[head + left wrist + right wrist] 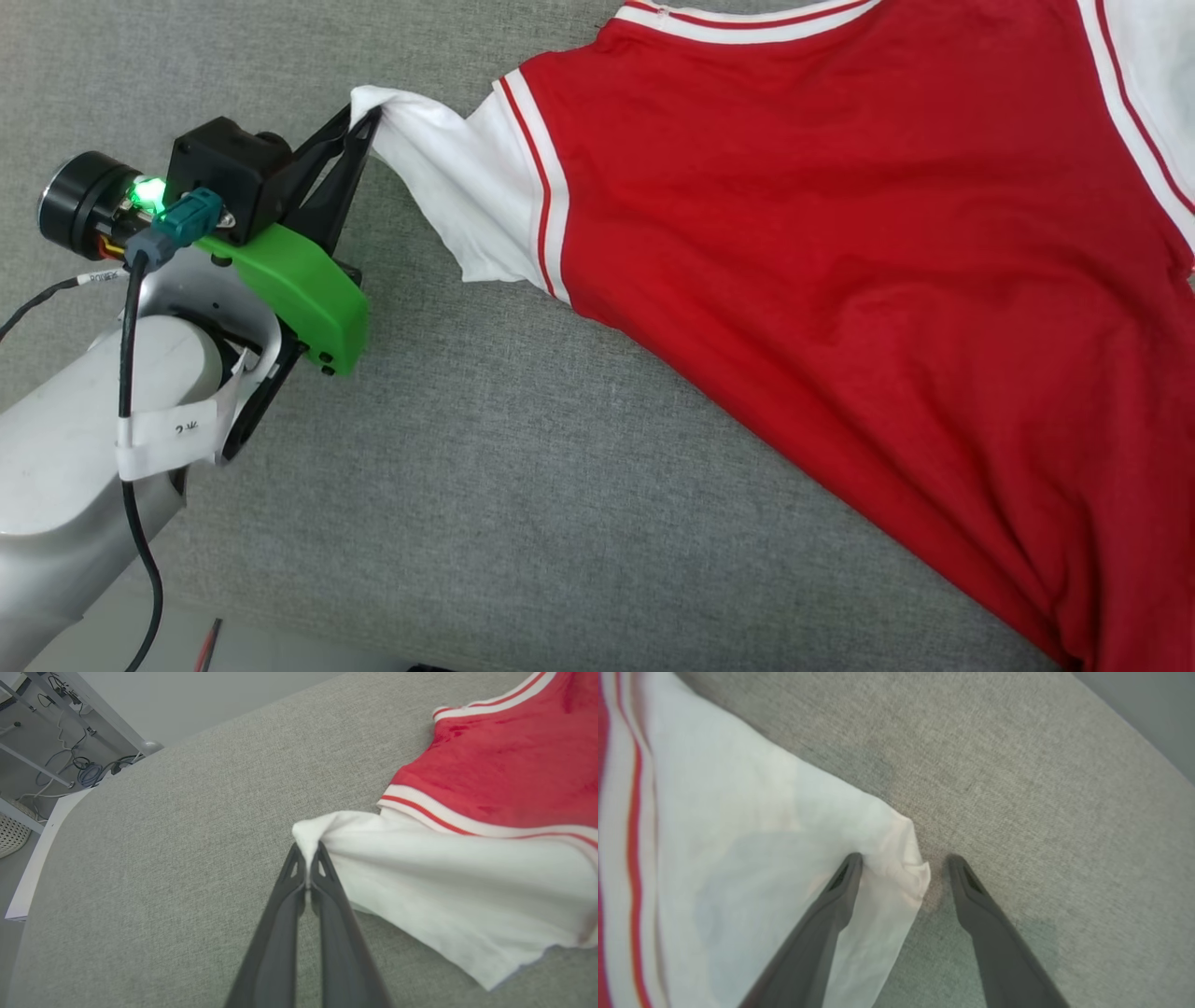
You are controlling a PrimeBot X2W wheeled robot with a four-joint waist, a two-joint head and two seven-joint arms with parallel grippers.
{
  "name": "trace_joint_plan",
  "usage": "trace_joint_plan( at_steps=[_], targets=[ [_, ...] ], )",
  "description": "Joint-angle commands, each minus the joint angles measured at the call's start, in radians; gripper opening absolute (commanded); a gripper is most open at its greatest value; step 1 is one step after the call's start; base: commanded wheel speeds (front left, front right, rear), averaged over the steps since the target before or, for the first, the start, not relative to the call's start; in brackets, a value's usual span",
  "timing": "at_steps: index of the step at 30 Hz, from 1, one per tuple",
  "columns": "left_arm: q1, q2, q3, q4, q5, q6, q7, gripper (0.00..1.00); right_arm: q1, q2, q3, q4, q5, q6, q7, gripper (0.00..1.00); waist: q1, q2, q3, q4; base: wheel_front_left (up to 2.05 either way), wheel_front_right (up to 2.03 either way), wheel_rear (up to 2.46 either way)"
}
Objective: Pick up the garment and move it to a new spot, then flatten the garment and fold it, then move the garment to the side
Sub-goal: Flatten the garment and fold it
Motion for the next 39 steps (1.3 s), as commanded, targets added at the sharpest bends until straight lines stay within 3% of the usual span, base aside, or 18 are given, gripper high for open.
trace_joint_plan(
  at_steps=[1,8,14,23,31,39],
  targets=[
    [-0.013,-0.004,0.007,0.009,0.0,-0.005,-0.008,0.0,0.07,0.026,0.057,0.048,0.018,0.001,0.001,0.0,-0.0001,0.0001,-0.005,-0.006,0.0,0.0,0.0],
    [-0.004,-0.002,0.007,0.055,-0.023,-0.029,-0.016,0.0,0.004,0.057,0.012,0.079,0.037,0.001,-0.195,0.0,-0.0001,0.0001,-0.07,-0.037,0.0,0.0,0.0],
    [-0.009,0.016,0.02,0.061,-0.027,-0.043,-0.041,0.0,-0.014,0.032,0.03,0.046,0.027,0.001,-0.383,0.0,-0.0001,0.0001,-0.174,-0.074,0.0,0.0,0.0],
    [-0.068,0.058,0.071,0.016,0.015,-0.016,-0.098,0.0,0.005,-0.007,0.011,-0.007,0.037,0.001,-0.619,0.0,-0.0001,0.0001,-0.335,-0.146,0.0,0.0,0.0],
    [-0.183,0.048,0.097,-0.039,0.063,-0.009,-0.088,0.0,0.001,-0.007,-0.042,-0.069,-0.001,0.001,-0.707,0.0,-0.0001,0.0001,-0.412,-0.192,0.0,0.0,0.0],
    [-0.373,-0.014,0.103,-0.021,0.097,-0.057,-0.016,0.0,-0.063,0.021,-0.139,-0.097,-0.1,0.001,-0.713,0.0,-0.0001,0.0001,-0.398,-0.214,0.0,0.0,0.0]
  ],
)
